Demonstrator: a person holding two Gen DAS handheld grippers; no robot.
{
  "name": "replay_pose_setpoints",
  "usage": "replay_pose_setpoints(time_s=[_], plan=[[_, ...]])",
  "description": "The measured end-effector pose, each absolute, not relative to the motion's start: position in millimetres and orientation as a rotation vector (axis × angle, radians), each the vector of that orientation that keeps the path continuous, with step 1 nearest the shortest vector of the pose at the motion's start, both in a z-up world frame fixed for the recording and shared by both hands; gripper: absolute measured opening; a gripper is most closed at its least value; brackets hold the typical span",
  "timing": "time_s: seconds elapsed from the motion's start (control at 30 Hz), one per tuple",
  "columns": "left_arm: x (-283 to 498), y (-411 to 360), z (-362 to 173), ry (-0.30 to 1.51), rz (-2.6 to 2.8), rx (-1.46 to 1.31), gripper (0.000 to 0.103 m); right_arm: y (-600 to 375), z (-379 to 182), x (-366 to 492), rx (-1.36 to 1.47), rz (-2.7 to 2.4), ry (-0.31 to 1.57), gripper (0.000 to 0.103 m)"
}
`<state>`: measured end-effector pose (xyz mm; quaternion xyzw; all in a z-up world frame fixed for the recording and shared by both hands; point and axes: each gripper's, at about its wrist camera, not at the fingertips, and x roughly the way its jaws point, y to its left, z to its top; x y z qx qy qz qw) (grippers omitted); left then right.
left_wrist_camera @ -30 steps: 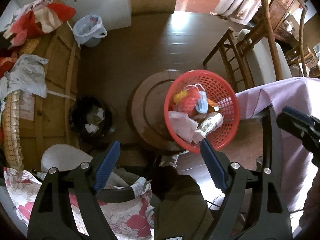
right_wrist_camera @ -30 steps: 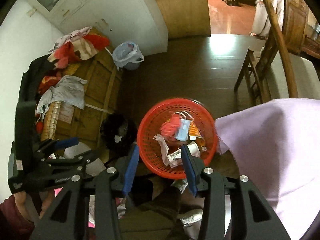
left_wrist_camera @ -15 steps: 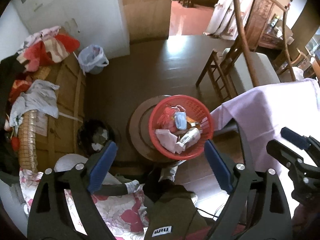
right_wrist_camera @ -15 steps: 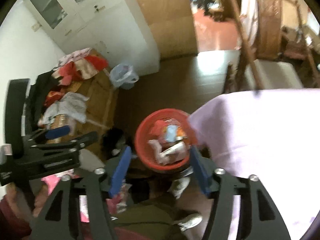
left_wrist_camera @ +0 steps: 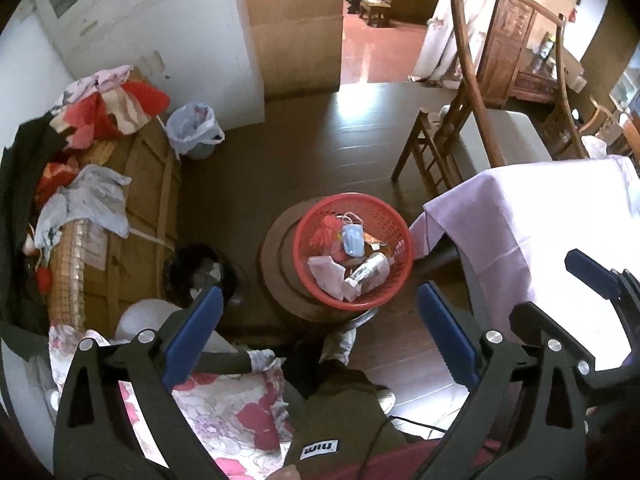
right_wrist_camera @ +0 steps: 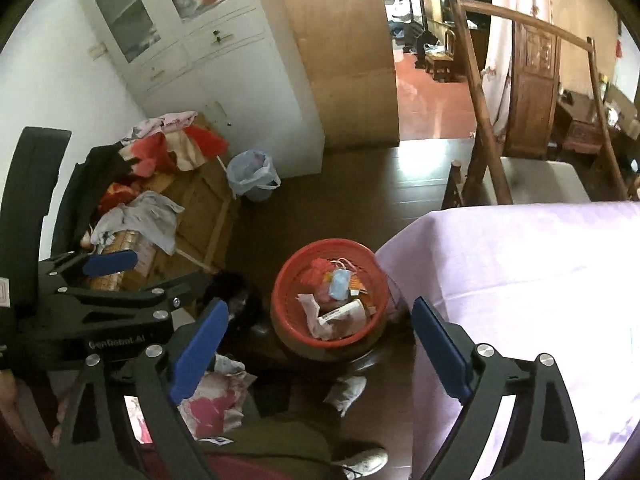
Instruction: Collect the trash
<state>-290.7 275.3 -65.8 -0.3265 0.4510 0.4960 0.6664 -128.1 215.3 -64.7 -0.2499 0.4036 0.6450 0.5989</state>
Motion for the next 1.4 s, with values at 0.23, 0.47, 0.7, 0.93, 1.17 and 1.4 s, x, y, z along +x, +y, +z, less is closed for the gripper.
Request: replay_pose_setpoints(time_s=[0.23,0.47,0.7,0.93,1.17,1.4], plan=[[-291.2,273.0,-63.0,1.021,1.139,-0.737,0.095,209.3,-66.8,-115.3,-0.562,1.409,0.957,0.096],[-292.2,273.8,-63.4,1.03,1.15,-0.736,0.095,204.6,-63.8,-112.7,-0.577,1.365,0.921,0.096],[-292.6,273.7,-67.5,1.05,1.163,-0.725,0.095,203.7,-61.9,-114.4,-0.593,1.373,0.905,0.096],[-295.9,276.5,-68.9,1.054,1.17,-0.733,0.095,206.2,-62.1,-114.4,-0.605,1.373,0.905,0.096],[-290.0,273.3,-72.1,1.063,1.178,-0.705,0.095,206.3,-61.9,-114.4,-0.608,1.372,0.904,0.096],[-290.6,273.0,-73.7,1.064,1.18,-0.714,0.095,206.0,-62.8,-114.1,-0.61,1.372,0.902,0.096]])
